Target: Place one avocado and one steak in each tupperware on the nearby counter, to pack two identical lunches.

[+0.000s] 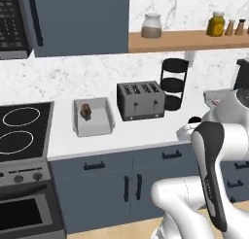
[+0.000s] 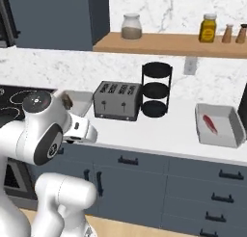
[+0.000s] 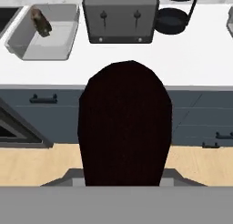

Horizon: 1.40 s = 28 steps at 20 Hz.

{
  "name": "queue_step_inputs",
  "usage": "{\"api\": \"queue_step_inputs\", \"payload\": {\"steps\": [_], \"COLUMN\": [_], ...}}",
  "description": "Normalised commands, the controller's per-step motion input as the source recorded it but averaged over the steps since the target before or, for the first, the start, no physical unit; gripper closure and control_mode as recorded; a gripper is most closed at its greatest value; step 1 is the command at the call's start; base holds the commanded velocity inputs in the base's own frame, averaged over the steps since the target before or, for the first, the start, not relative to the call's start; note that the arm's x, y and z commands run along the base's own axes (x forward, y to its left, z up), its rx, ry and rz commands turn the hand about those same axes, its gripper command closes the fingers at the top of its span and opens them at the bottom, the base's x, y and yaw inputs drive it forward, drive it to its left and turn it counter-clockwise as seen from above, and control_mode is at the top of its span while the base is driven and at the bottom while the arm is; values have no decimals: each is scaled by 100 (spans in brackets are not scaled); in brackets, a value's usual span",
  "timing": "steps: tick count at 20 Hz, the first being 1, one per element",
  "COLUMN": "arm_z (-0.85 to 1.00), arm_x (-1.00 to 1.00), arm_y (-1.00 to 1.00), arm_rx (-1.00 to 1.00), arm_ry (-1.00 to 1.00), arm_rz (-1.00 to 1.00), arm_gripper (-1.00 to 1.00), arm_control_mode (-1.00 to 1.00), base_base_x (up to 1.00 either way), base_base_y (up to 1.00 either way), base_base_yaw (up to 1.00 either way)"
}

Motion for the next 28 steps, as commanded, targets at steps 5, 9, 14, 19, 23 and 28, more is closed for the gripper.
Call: {"api": "queue_step_inputs", "payload": {"steps": [5, 9, 14, 19, 23, 28], "arm_z": [0, 0, 0, -8, -50, -45], "arm_x": [0, 0, 0, 5, 25, 55], "arm_y": [0, 0, 0, 0, 0, 2], "arm_rx": [0, 0, 0, 0, -3, 0], "arm_ry": [0, 0, 0, 0, 1, 5], "arm_rz": [0, 0, 0, 0, 0, 0], "arm_gripper": [100, 100, 100, 100, 100, 100], "arm_control_mode": [100, 100, 100, -100, -100, -100], "base_base_x": [82, 67, 59, 37, 0, 0], "base_base_y": [100, 67, -1, -4, 0, 0], "base_base_yaw": [1, 0, 0, 0, 0, 0]}}
